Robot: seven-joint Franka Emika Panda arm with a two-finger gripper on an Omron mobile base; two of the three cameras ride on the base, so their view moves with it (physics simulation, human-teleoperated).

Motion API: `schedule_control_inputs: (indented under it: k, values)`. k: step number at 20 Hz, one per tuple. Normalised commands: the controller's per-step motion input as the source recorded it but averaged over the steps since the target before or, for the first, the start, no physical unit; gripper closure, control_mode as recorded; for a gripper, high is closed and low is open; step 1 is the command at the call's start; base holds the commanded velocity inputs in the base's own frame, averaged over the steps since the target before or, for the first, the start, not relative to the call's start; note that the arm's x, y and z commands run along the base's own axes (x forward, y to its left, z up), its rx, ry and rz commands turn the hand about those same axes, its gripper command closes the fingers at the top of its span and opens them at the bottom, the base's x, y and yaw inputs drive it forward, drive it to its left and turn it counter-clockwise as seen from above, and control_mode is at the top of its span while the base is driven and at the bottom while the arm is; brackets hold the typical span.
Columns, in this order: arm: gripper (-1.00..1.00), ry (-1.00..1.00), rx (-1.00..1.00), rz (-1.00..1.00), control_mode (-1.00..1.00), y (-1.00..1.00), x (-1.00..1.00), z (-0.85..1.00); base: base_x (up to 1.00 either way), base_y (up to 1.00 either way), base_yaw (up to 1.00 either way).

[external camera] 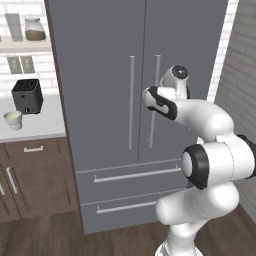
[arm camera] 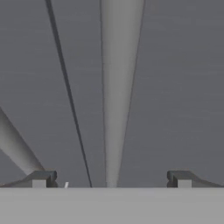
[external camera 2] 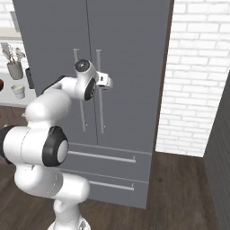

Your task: Grab a lemon wedge from the fridge and one ice cube from the ice bowl, and put them in the glass of lemonade.

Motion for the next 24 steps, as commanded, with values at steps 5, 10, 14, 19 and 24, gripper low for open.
schedule_control_inputs:
  k: [5,10,14,19,24]
  values:
    - [-1.0,0.0,0.0,0.0,-1.0,-0.02,0.13,0.0,0.0,0.0,0.0]
    - [-1.0,0.0,0.0,0.0,-1.0,0.0,0.3,-0.07,0.0,0.0,0.0]
    - [-1.0,0.0,0.0,0.0,-1.0,0.0,0.34,-0.17,0.0,0.0,0.0]
    - [-1.0,0.0,0.0,0.0,-1.0,0.0,0.34,-0.22,0.0,0.0,0.0]
    - [-1.0,0.0,0.0,0.0,-1.0,0.0,0.29,-0.12,0.0,0.0,0.0]
